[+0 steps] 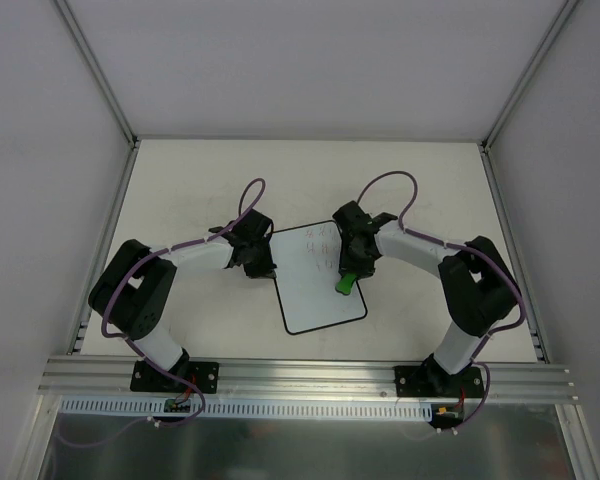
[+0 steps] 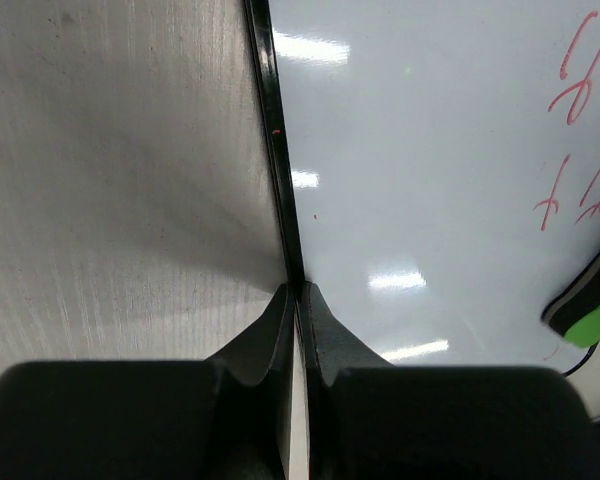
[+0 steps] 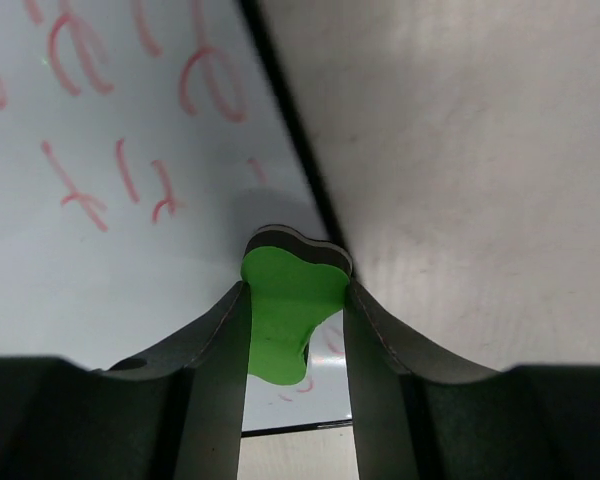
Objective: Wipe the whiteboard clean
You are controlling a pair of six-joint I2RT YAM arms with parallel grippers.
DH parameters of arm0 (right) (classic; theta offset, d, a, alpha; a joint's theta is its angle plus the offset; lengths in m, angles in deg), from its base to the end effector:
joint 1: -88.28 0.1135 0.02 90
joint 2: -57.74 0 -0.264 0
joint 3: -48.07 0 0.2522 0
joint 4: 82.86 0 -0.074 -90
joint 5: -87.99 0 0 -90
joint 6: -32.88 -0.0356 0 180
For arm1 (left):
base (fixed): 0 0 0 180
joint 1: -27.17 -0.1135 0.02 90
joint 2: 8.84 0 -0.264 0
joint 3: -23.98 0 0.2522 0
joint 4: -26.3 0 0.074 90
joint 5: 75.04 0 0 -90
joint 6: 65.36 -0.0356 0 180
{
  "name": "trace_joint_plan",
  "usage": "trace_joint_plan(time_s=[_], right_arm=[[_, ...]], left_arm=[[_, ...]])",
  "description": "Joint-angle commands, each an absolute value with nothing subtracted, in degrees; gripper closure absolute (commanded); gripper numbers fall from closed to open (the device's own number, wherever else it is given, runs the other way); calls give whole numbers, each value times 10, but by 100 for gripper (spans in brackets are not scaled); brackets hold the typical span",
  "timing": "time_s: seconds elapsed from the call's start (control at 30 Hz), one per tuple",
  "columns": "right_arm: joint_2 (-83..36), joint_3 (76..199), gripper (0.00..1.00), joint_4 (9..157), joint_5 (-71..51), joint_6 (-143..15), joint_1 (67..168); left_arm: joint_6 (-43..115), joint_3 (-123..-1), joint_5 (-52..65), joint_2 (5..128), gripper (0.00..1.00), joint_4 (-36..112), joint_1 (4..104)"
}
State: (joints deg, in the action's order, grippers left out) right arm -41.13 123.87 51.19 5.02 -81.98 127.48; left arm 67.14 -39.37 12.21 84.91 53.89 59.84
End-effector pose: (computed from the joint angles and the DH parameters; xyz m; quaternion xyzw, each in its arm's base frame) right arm 0.2599 0.2064 0.1734 -0.1114 0.9752 0.0453 0.1860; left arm 0.2624 -0.1703 0.1564 -0.0757 0.9580 -0.1864 0.2044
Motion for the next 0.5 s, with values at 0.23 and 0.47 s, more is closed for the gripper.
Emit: trace_joint_plan(time_s=[0.23, 0.47], right_arm=[[-403, 1226, 100, 459, 100, -797, 1211], [-375, 1212, 100, 486, 70, -768, 1302]], left_arm=[[632, -374, 168, 888, 100, 635, 601], [632, -383, 166, 898, 100, 638, 601]])
